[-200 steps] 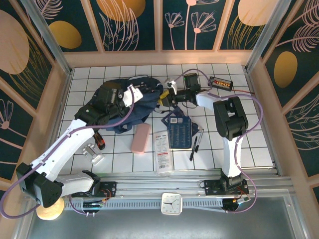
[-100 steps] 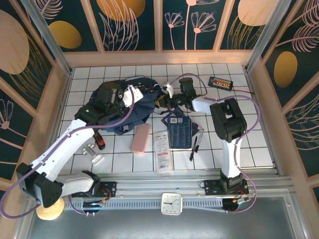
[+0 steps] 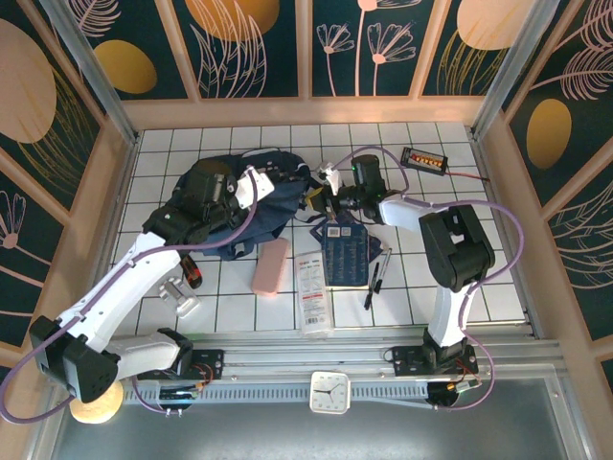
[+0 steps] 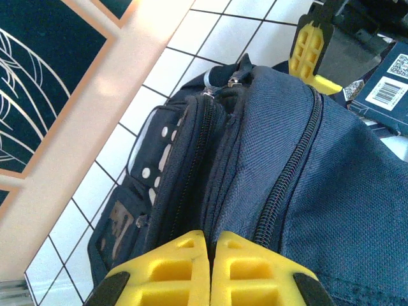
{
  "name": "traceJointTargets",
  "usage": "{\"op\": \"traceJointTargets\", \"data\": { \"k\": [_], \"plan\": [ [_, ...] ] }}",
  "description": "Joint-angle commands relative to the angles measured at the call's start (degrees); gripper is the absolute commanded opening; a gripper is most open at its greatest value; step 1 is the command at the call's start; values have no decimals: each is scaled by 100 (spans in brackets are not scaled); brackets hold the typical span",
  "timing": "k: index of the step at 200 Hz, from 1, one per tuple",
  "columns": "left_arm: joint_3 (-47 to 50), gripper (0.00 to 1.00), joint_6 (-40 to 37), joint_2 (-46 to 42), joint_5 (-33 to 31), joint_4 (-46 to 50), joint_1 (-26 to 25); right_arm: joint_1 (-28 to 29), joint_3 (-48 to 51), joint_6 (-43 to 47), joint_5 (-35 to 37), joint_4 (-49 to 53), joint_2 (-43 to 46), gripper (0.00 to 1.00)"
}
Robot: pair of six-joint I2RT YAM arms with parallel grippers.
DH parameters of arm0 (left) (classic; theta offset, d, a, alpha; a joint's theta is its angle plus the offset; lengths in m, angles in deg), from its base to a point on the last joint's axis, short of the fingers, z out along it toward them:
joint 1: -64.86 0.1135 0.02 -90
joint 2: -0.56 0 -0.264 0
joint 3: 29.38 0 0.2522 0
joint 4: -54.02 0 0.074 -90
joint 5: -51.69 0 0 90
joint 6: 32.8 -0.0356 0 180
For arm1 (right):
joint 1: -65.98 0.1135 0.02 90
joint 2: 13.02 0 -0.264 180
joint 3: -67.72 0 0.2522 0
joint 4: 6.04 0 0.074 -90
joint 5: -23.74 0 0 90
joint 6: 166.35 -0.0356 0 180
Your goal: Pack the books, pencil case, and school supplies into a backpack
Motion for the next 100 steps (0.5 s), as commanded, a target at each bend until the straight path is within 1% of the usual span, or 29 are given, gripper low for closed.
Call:
{"op": "traceJointTargets", "data": {
  "k": [1, 43, 79, 100],
  "plan": [
    [39, 0, -47, -129, -42, -711, 7, 12, 64, 144, -602, 142, 280, 0],
    [106, 0, -50, -110, -59, -754, 9, 24, 26, 221, -1334, 411, 300, 0],
    [256, 0, -137, -181, -230, -864, 7, -11, 44, 326, -1713, 686, 373, 0],
    [263, 0, -170, -176, -245, -842, 7, 21, 82, 197, -1881, 606, 447, 0]
  ]
}}
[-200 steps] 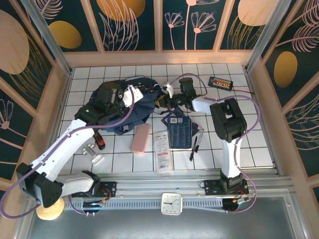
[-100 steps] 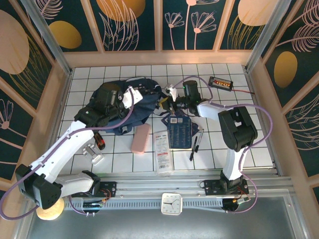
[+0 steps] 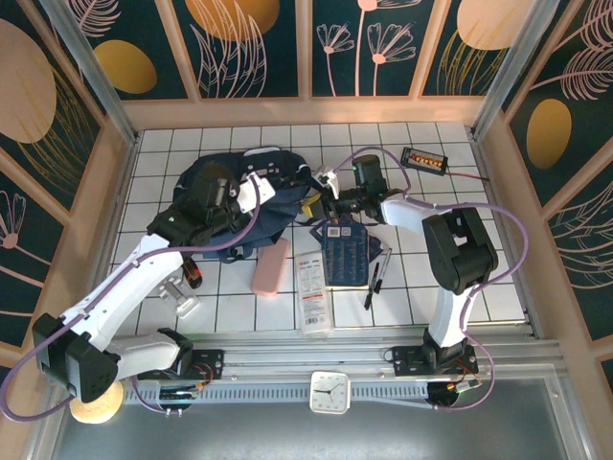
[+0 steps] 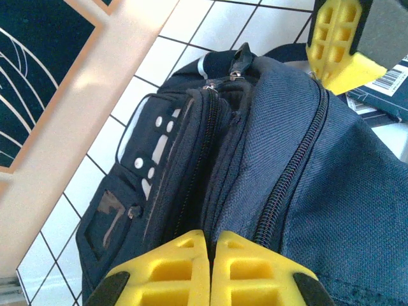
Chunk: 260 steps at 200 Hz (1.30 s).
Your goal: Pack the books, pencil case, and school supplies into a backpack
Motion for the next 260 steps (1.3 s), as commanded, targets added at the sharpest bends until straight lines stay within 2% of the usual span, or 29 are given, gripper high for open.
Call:
{"op": "traceJointTargets", "data": {
  "k": [1, 69, 103, 125, 147, 160, 183, 196, 215, 236, 260],
  "plan": [
    [-17, 0, -127, -169, -199, -685, 11, 32, 88, 33, -667, 135, 318, 0],
    [71, 0, -113, -53, -11, -804, 4, 185, 444, -523, -959, -113, 767, 0],
    [157, 0, -42, -74, 71, -920, 3, 234, 697, -1171, -1055, -739, 938, 0],
    [239, 0, 23, -161, 77, -1039, 2, 211, 687, -1323, -609, -708, 923, 0],
    [264, 0, -6, -241, 27, -997, 2, -44, 1023, -1880, -300, -1423, 1015, 44],
    [262, 0, -56, -289, -16, -941, 2, -142, 1061, -1706, -122, -1308, 1102, 60],
    [247, 0, -83, -364, -49, -868, 6, -56, 688, -268, 378, -21, 1075, 63],
    [243, 0, -100, -382, -54, -836, 2, -6, 531, 210, 611, 233, 988, 63],
    [240, 0, -96, -373, -47, -781, 2, 20, 454, 239, 667, -19, 822, 65],
    [241, 0, -77, -374, -40, -772, 2, 49, 320, 129, 702, -292, 591, 76],
    [210, 0, -19, -356, -23, -755, 2, 114, 143, -92, 632, -581, 360, 77]
  ]
}}
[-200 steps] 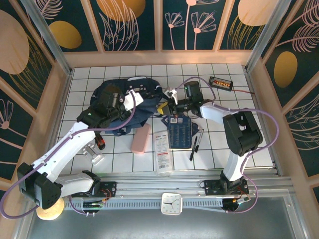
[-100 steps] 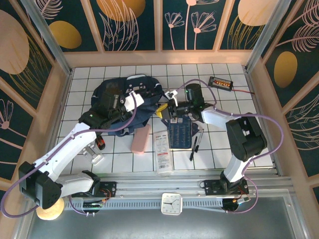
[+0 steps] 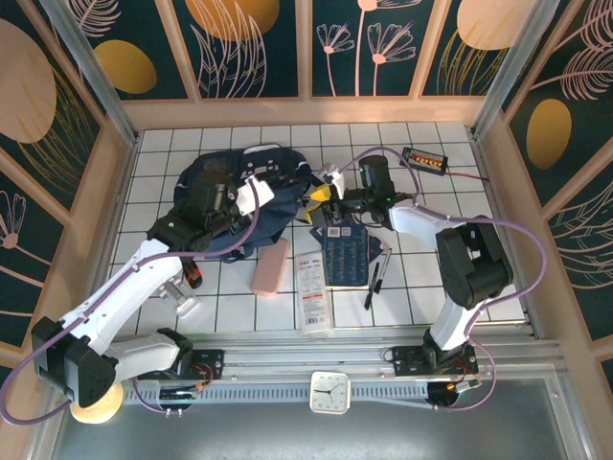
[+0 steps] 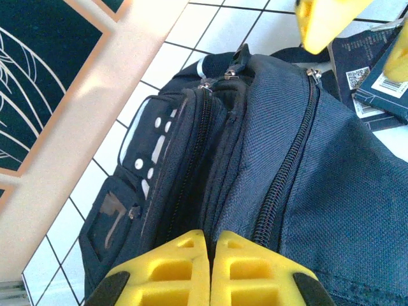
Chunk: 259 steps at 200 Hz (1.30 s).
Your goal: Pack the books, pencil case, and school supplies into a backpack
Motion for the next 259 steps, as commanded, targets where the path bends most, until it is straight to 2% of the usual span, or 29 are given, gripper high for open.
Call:
{"op": "traceJointTargets", "data": {
  "k": [1, 89, 123, 140, 152, 162, 170, 180, 259],
  "plan": [
    [-116, 0, 42, -192, -25, -381, 7, 95, -262, 9, 68, -332, -307, 77],
    [-234, 0, 170, -39, 54, -399, 7, 202, -406, -331, -77, -764, -620, 77],
    [-240, 0, 147, -16, 62, -399, 9, 307, -589, -495, -64, -904, -802, 72],
    [-258, 0, 177, 1, 81, -429, 7, 336, -659, -529, -63, -893, -872, 64],
    [-250, 0, 185, 1, 97, -460, 9, 345, -686, -521, -98, -835, -883, 53],
    [-241, 0, 193, 3, 98, -477, 7, 344, -695, -497, -125, -757, -884, 35],
    [-232, 0, 202, 9, 115, -494, 7, 344, -692, -472, -125, -670, -853, 16],
    [-219, 0, 207, 18, 123, -515, 7, 346, -662, -414, -117, -548, -793, 0],
    [-206, 0, 220, 221, -4, -578, 7, 311, -539, 67, -147, 883, -123, 0]
  ]
}}
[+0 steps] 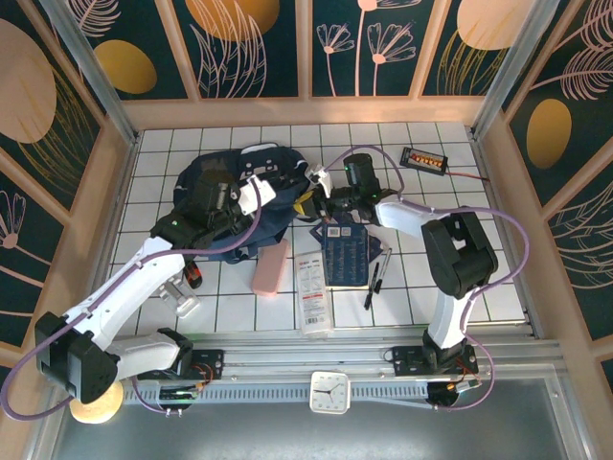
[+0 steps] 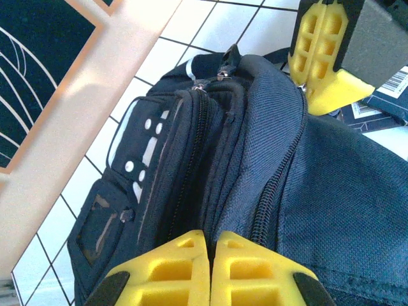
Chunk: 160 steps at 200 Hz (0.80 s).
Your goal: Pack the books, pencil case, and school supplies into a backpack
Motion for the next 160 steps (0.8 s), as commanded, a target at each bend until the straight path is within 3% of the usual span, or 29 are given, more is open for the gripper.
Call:
{"op": "traceJointTargets", "data": {
  "k": [1, 55, 99, 133, 160],
  "plan": [
    [-206, 0, 109, 83, -32, -515, 9, -5, -68, 199, -215, 789, 358, 0],
    [-25, 0, 31, 71, -530, -619, 0, -336, -502, 595, -749, 2824, 372, 0],
    [89, 0, -85, 70, -752, -731, 0, -559, -1451, 1867, -1315, 5251, -332, 0],
    [84, 0, -86, 17, -747, -726, 1, -640, -1377, 1501, -1191, 5002, -315, 0],
    [-45, 0, 98, 108, -546, -614, -150, -320, -1353, 863, -861, 4651, -354, 0]
  ]
}}
